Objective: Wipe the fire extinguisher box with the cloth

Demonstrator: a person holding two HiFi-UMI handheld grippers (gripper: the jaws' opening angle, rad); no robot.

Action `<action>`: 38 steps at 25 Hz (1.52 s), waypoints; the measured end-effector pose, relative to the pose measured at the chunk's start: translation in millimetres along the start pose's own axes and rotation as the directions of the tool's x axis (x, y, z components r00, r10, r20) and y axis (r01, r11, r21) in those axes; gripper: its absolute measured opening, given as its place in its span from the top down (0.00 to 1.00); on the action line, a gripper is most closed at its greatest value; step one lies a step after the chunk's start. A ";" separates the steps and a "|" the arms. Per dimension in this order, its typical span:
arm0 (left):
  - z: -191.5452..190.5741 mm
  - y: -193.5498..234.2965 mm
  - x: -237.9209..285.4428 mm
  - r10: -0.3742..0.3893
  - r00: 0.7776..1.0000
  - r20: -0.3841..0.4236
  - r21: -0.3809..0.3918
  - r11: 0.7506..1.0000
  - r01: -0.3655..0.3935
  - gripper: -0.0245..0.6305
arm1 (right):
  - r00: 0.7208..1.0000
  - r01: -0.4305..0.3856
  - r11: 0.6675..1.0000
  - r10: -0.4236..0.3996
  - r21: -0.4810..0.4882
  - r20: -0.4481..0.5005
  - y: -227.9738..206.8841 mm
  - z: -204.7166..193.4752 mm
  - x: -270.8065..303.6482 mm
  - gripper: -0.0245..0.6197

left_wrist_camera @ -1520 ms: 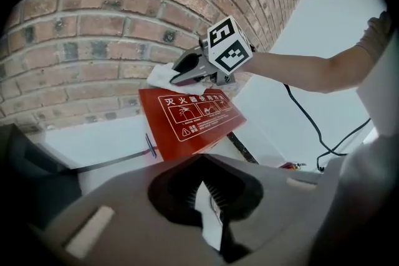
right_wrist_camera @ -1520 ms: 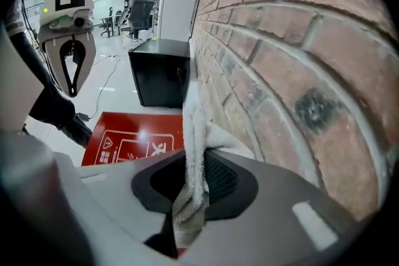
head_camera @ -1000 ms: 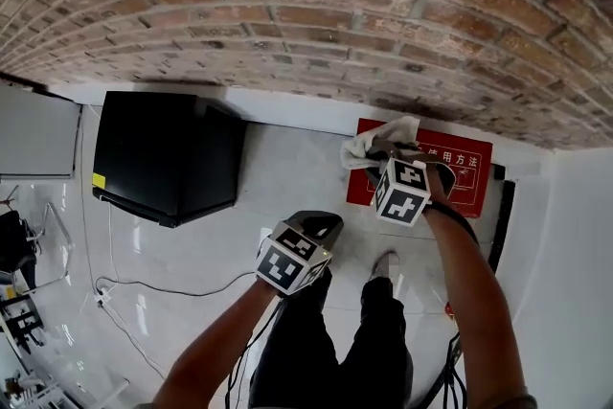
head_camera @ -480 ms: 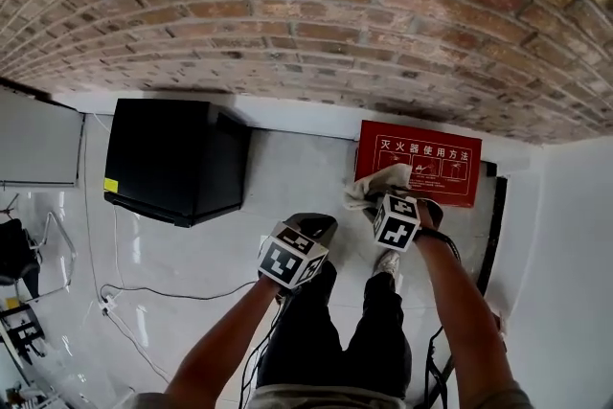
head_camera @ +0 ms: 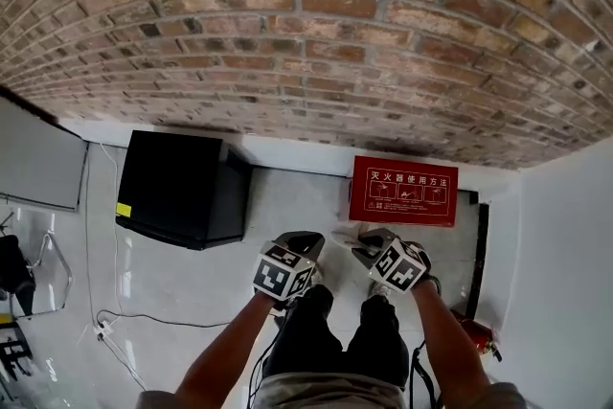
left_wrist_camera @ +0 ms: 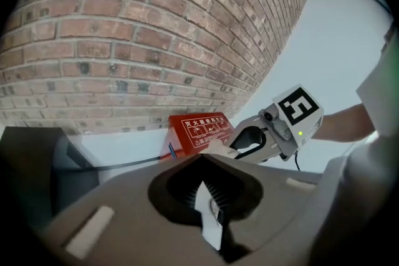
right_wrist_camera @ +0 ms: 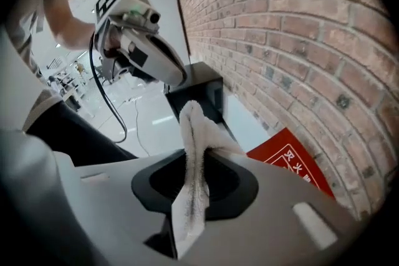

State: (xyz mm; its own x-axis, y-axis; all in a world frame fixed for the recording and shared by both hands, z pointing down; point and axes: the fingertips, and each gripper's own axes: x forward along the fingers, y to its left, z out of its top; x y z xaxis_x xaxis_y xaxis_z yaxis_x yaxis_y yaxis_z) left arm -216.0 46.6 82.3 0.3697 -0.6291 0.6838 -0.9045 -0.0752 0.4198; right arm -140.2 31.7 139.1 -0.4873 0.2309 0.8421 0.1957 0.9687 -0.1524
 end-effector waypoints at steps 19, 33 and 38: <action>172.8 -48.7 -170.2 0.131 0.877 0.463 0.111 0.973 -0.204 0.96 | 0.625 0.163 0.964 -0.266 0.211 0.734 -10.7 233.0 -233.2 0.82; 224.0 -79.1 -229.1 0.150 0.799 0.583 0.144 0.948 -0.284 0.96 | 0.509 0.186 0.975 -0.200 0.119 0.837 0.2 291.3 -297.9 0.82; 224.6 -79.1 -236.9 0.149 0.794 0.589 0.148 0.946 -0.288 0.96 | 0.503 0.191 0.976 -0.193 0.109 0.842 5.6 299.4 -301.6 0.82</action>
State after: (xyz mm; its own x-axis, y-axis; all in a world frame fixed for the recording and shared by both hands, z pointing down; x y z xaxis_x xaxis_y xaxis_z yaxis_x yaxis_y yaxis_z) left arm -279.8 27.7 -246.9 0.0332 -0.9667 0.2538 -0.9937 -0.0048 0.1116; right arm -246.9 -5.4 -270.6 -0.9998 0.0058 0.0175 0.0050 0.9990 -0.0447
